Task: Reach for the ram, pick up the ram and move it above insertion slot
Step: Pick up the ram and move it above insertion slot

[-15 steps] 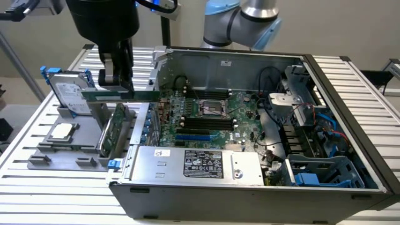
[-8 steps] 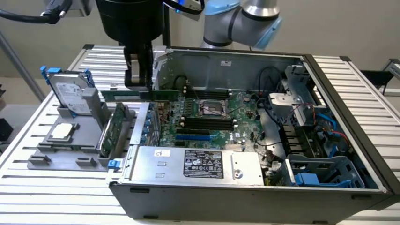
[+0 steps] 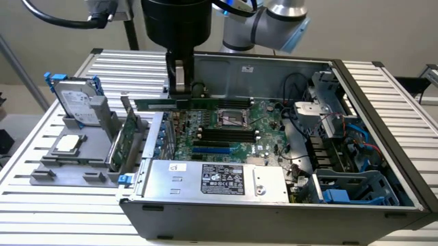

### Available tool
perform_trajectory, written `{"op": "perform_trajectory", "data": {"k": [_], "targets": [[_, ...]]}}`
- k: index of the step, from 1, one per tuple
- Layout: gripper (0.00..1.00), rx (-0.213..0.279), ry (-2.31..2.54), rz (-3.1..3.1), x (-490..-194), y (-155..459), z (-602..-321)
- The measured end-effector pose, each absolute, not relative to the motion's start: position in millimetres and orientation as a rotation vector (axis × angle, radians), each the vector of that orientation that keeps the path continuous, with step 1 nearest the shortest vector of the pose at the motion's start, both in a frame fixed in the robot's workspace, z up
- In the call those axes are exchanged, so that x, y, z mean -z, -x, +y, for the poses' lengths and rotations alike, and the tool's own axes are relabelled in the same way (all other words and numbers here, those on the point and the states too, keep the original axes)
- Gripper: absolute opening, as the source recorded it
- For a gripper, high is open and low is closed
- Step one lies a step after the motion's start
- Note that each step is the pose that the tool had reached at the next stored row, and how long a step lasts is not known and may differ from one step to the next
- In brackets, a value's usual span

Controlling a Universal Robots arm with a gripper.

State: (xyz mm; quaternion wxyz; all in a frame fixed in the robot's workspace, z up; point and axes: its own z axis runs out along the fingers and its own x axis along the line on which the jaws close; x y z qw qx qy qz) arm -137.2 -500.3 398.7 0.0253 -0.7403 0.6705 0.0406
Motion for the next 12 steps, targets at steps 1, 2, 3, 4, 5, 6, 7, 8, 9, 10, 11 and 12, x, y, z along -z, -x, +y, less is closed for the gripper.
{"op": "perform_trajectory", "data": {"k": [1,2,3,4,5,6,7,8,9,10,11,12], "targets": [[0.13,-0.126,2.289,2.073,-398.7,132.5,-500.3],[0.13,-0.126,2.289,2.073,-398.7,128.0,-500.3],[0.13,-0.127,2.289,2.073,-398.7,123.5,-500.3],[0.13,-0.127,2.288,2.072,-398.7,119.0,-500.3],[0.13,-0.127,2.288,2.072,-398.7,114.6,-500.3],[0.13,-0.127,2.288,2.072,-398.6,110.1,-500.3],[0.13,-0.127,2.288,2.072,-398.6,105.1,-500.3],[0.13,-0.127,2.288,2.072,-398.6,100.7,-500.3],[0.13,-0.127,2.288,2.072,-398.6,96.2,-500.3],[0.13,-0.127,2.288,2.072,-398.6,91.8,-500.1],[0.13,-0.127,2.288,2.073,-398.6,88.0,-499.8],[0.13,-0.127,2.287,2.074,-398.5,84.9,-499.4]]}}
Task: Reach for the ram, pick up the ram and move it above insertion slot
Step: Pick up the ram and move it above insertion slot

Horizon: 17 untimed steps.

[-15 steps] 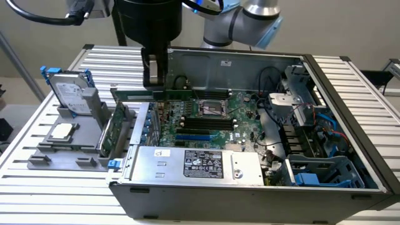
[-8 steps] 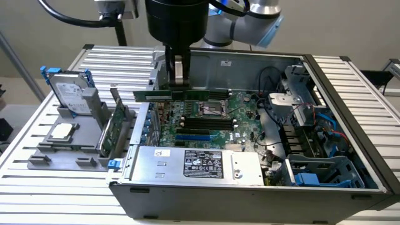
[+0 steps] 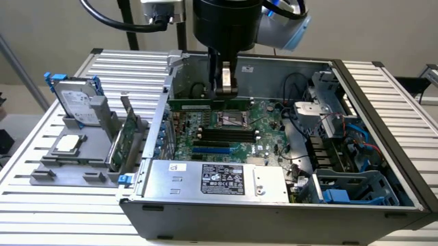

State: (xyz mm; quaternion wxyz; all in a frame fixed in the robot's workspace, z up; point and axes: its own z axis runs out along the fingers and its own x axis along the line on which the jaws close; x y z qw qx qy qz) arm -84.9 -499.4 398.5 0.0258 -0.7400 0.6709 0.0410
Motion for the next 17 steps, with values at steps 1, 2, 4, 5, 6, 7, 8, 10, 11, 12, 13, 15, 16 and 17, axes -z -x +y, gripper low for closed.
{"op": "perform_trajectory", "data": {"k": [1,2,4,5,6,7,8,10,11,12,13,15,16,17], "targets": [[0.13,-0.127,2.286,2.075,-398.4,82.5,-498.7],[0.13,-0.127,2.283,2.078,-398.2,80.6,-498.2],[0.13,-0.126,2.274,2.087,-397.9,77.8,-497.4],[0.13,-0.126,2.269,2.092,-397.7,76.5,-497.1],[0.13,-0.126,2.264,2.098,-397.5,75.3,-496.8],[0.13,-0.126,2.258,2.104,-397.4,74.3,-496.5],[0.13,-0.125,2.251,2.110,-397.2,73.3,-496.1],[0.13,-0.125,2.244,2.118,-397.0,72.0,-494.1],[0.13,-0.125,2.241,2.121,-396.8,71.5,-492.6],[0.13,-0.125,2.239,2.123,-396.6,71.0,-491.2],[0.13,-0.125,2.237,2.125,-396.5,70.5,-489.8],[0.13,-0.125,2.232,2.130,-396.1,69.4,-487.2],[0.13,-0.125,2.229,2.134,-395.9,68.9,-486.0],[0.13,-0.124,2.225,2.137,-395.7,68.2,-484.8]]}}
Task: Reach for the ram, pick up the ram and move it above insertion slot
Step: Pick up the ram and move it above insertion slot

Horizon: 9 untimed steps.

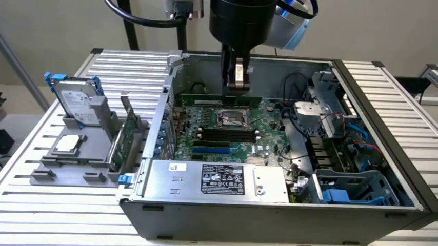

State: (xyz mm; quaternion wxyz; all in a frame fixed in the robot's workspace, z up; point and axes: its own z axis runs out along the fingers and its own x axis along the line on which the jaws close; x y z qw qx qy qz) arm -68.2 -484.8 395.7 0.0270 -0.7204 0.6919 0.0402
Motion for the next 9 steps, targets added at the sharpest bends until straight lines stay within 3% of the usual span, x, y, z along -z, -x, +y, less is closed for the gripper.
{"op": "perform_trajectory", "data": {"k": [9], "targets": [[0.13,-0.123,2.202,2.160,-393.9,60.9,-473.7]]}}
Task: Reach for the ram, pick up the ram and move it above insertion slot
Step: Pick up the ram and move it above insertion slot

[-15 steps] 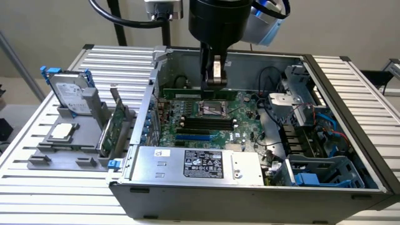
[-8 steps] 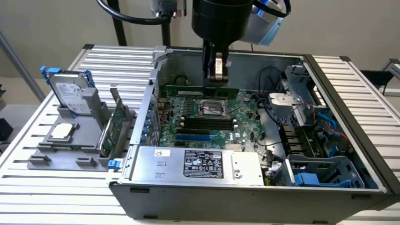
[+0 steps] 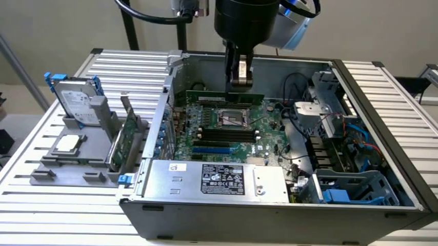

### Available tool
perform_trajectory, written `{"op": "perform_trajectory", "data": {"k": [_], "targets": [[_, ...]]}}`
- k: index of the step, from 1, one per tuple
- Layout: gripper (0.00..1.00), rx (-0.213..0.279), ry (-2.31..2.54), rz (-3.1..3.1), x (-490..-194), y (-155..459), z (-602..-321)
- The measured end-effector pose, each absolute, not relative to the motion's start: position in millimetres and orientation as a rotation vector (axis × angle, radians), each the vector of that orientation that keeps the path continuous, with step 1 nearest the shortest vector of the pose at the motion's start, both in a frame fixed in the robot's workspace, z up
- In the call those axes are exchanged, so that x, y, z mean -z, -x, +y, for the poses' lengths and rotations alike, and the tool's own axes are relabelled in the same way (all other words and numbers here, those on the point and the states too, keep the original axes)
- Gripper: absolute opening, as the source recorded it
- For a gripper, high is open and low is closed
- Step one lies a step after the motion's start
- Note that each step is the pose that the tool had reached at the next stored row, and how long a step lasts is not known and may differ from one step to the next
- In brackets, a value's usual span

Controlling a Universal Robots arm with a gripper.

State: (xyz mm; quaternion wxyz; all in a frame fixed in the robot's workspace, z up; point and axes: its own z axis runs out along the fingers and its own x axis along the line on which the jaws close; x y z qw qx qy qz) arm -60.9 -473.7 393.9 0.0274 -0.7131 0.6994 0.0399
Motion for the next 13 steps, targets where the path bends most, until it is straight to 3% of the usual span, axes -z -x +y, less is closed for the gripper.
{"op": "perform_trajectory", "data": {"k": [13], "targets": [[0.13,-0.122,2.193,2.170,-393.5,55.6,-466.5]]}}
